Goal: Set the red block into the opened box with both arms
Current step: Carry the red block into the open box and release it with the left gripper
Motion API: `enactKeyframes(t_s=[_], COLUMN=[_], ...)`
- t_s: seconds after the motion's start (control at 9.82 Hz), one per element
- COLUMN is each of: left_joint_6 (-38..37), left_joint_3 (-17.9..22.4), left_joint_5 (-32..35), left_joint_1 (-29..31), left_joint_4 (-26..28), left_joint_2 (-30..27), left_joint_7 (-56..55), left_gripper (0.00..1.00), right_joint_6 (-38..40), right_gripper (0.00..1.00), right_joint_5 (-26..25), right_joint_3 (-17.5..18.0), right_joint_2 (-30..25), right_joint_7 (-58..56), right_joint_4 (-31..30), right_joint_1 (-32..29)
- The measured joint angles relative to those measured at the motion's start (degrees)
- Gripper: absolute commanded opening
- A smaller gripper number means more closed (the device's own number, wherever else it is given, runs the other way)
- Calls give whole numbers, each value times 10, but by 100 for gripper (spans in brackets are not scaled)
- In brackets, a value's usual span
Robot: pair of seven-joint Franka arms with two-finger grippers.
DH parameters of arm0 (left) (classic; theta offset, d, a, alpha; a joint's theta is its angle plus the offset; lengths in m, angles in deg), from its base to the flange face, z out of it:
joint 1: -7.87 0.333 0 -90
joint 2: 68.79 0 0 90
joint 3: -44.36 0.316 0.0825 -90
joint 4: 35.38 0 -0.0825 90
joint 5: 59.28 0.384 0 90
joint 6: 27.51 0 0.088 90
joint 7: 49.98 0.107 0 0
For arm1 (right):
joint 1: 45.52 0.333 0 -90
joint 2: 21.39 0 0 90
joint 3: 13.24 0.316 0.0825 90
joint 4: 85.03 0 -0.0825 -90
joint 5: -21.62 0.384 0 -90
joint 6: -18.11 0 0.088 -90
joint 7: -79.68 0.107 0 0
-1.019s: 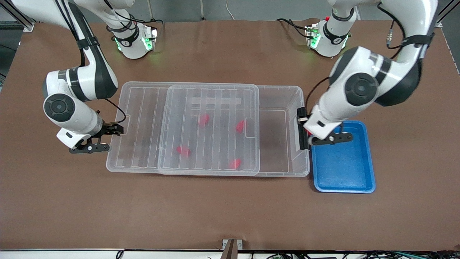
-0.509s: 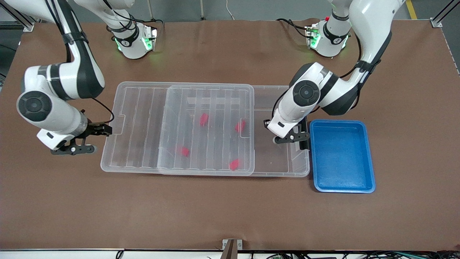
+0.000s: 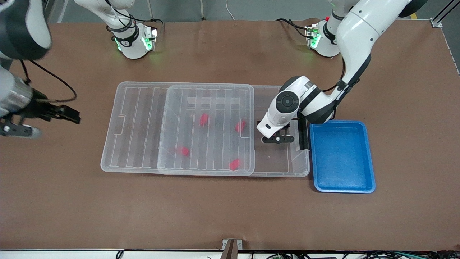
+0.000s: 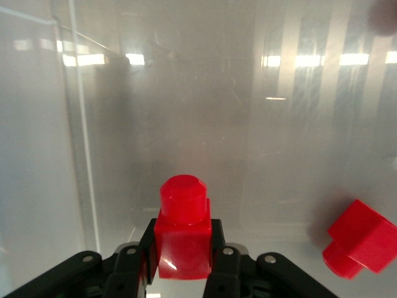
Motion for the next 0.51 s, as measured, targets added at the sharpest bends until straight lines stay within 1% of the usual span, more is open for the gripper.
enactKeyframes(t_s=[0.1, 0.2, 0.31, 0.41, 0.51], left_joint_6=[4, 4, 4, 4, 4], left_joint_3=[0, 0, 0, 1, 1], left_joint_5=[6, 7, 7, 7, 7], left_joint_1=[0, 1, 1, 2, 4], left_joint_4=[0, 0, -1, -3, -4], left_joint_2=[10, 15, 15, 15, 15], left_joint_7=[0, 0, 0, 0, 0], left_gripper=[47, 59, 64, 65, 56], right_joint_6=[26, 49, 65, 73, 73], right_gripper=[100, 100, 100, 99, 85], right_joint_5=[2, 3, 9, 17, 23], right_joint_3=[-17, -33, -49, -70, -95], right_joint_2=[-26, -49, -66, -75, -77], right_joint_7=[0, 0, -1, -20, -63], right_joint_4=[0, 0, -1, -3, -11], right_joint_1=[0, 0, 0, 0, -1])
